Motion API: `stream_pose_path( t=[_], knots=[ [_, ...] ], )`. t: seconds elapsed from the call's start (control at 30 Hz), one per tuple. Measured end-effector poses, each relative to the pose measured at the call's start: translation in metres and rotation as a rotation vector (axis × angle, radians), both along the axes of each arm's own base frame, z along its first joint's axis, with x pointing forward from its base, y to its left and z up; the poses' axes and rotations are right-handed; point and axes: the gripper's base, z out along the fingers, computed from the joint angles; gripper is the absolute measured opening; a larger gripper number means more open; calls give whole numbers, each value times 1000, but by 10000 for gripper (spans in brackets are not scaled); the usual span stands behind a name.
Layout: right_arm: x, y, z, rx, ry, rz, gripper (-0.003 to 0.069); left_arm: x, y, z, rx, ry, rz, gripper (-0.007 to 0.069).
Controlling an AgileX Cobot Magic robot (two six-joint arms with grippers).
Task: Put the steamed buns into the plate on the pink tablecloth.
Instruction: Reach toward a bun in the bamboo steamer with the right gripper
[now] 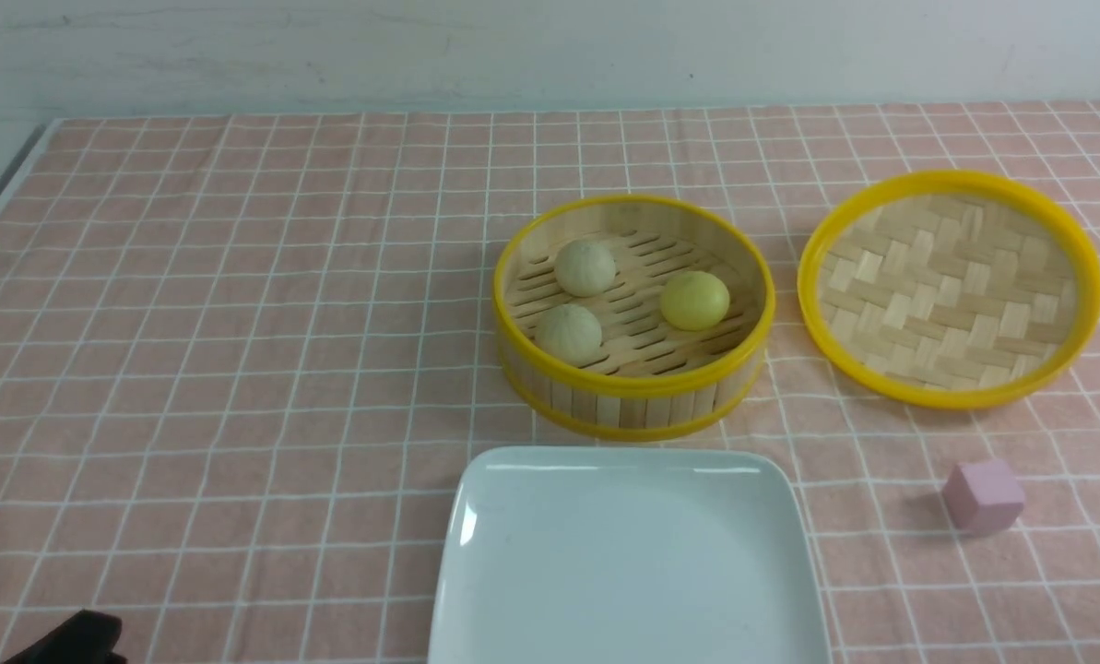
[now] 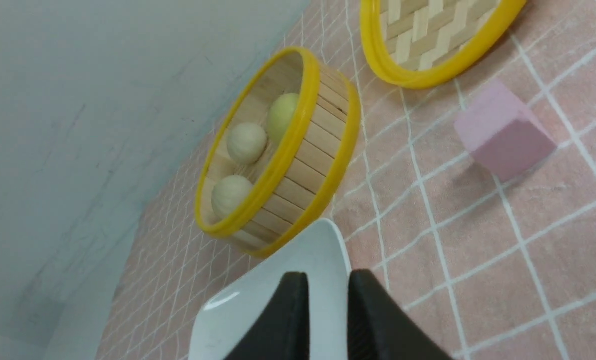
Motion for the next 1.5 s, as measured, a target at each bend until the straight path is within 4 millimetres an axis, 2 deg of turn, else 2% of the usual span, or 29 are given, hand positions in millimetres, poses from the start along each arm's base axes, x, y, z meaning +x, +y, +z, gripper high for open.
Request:
stream_pose_path(
  t=[0.03, 0.07, 0.1, 0.2, 0.23, 0.27, 0.3, 0.33, 0.37, 0.43, 0.47, 0.57, 0.6, 0.63, 0.7, 0.77, 0.8, 0.87, 0.9, 0.97, 1.0, 1.03, 1.07, 1.1, 1.23, 1.27, 1.33, 1.43, 1.5],
  knots=[
    [0, 0, 2, -4, -8, -1, 83, 0, 0, 1, -1, -9, 4, 240],
    [-1, -1, 21, -55, -79, -7, 17, 1, 2, 4, 18, -45, 18, 229],
    [-1, -2, 37, -111, -119, -9, -6, 1, 2, 8, 59, -63, 15, 211],
    [5, -1, 72, -272, -144, 15, -10, -3, 1, 28, 203, -110, -16, 132],
    [10, 0, 82, -337, -113, 40, -10, -5, 1, 38, 262, -129, -26, 95],
    [16, 0, 82, -360, -79, 49, -10, -6, 1, 42, 273, -135, -30, 88],
    [26, 2, 95, -471, 4, 109, -10, -6, 1, 57, 377, -115, -55, 32],
    [31, 2, 95, -497, 35, 118, -10, -6, 0, 60, 389, -109, -61, 28],
    [53, 2, 99, -594, 198, 186, -10, -1, 0, 68, 490, -12, -107, 6],
    [67, 0, 99, -639, 304, 207, -10, 4, 1, 75, 549, 57, -134, 1],
    [87, -1, 98, -685, 437, 241, -9, 8, 2, 80, 608, 153, -176, 1],
    [122, 0, 95, -699, 611, 295, -8, 20, 4, 94, 716, 303, -245, 1],
    [146, 7, 91, -696, 669, 360, -5, 31, 6, 101, 787, 390, -297, 1],
    [160, 14, 88, -684, 688, 406, -3, 34, 6, 105, 808, 410, -314, 1],
    [184, 34, 82, -673, 688, 517, 5, 46, 6, 111, 867, 453, -364, 1],
    [209, 63, 74, -686, 661, 645, 24, 57, 6, 114, 906, 474, -404, 1],
    [210, 67, 74, -697, 653, 668, 29, 58, 6, 114, 911, 479, -411, 1],
    [242, 103, 68, -730, 619, 770, 77, 67, 6, 113, 928, 504, -440, 1],
    [248, 112, 67, -740, 610, 788, 92, 69, 6, 112, 928, 513, -446, 1],
    [275, 134, 63, -781, 602, 821, 149, 73, 5, 109, 922, 534, -464, 4],
    [276, 135, 67, -783, 595, 818, 160, 73, 5, 108, 921, 537, -467, 4],
    [296, 146, 68, -828, 593, 812, 202, 75, 5, 107, 916, 545, -472, 5],
    [304, 149, 72, -840, 585, 798, 223, 75, 5, 107, 911, 546, -475, 6],
    [310, 151, 69, -856, 593, 792, 233, 75, 5, 107, 911, 544, -474, 7],
    [361, 168, 61, -913, 557, 729, 318, 75, 4, 108, 905, 539, -473, 15],
    [363, 169, 60, -915, 556, 727, 321, 75, 4, 108, 905, 539, -473, 15],
    [385, 177, 41, -939, 558, 723, 331, 75, 4, 108, 903, 538, -473, 20],
    [405, 182, 13, -984, 596, 728, 315, 75, 4, 108, 900, 537, -474, 23],
    [414, 184, 3, -1008, 618, 734, 277, 75, 4, 108, 900, 537, -474, 26]
  ],
)
